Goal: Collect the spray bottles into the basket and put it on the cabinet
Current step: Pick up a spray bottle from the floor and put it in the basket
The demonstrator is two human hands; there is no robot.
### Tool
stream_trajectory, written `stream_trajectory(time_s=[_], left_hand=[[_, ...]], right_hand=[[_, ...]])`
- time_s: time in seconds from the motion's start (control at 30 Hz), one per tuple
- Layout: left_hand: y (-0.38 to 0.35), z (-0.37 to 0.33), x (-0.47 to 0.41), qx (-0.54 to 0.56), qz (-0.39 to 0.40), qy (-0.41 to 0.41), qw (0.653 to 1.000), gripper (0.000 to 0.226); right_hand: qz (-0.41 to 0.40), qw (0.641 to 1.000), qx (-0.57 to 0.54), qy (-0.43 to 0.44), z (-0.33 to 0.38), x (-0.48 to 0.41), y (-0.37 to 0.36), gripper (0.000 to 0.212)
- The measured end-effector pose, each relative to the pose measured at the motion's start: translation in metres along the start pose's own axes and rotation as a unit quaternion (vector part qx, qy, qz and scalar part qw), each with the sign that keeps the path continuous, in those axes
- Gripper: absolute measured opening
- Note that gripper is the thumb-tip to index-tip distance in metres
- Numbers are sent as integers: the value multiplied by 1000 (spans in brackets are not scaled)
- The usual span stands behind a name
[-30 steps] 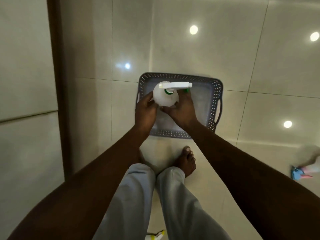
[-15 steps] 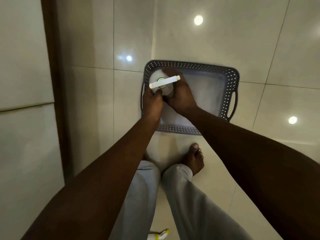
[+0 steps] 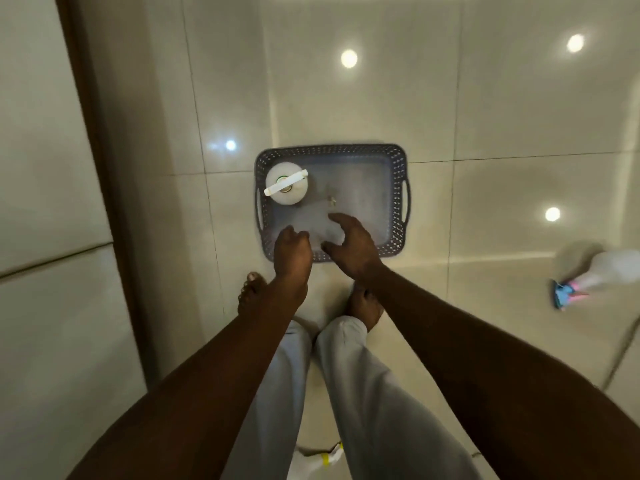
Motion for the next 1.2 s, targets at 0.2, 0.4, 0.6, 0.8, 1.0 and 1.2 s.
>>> stream_trajectory(time_s=[0.2, 0.4, 0.6, 0.8, 1.0, 1.2], left_hand=[[-33, -44, 96, -117, 43, -114, 986, 43], [-108, -77, 160, -197, 81, -192, 958, 40], [-224, -59, 186, -178, 90, -173, 964, 34], [-370, 3, 225, -176, 124, -114, 970, 34], [-491, 48, 241, -169, 150, -49, 973, 34], [-567, 61, 218, -193, 171, -38, 965, 35]], right_hand=[[-134, 989, -64, -10, -13, 102, 100, 50], [-228, 963, -140, 4, -61, 169, 201, 44], [-234, 970, -63, 16, -144, 198, 294, 45], [-190, 981, 45, -12, -262, 220, 399, 54], [-200, 973, 101, -51, -368, 202, 492, 58], [-163, 974, 127, -97, -449, 151, 525, 81]])
Point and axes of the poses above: each hand's wrist, its own x-axis away from the middle knuckle, its own y-axis out of the back of the hand, z = x × y, the point moved 9 cm from there along -x, towards the middle knuckle, and after that the axes turned 4 degrees about -x, right-handed, at the moved point
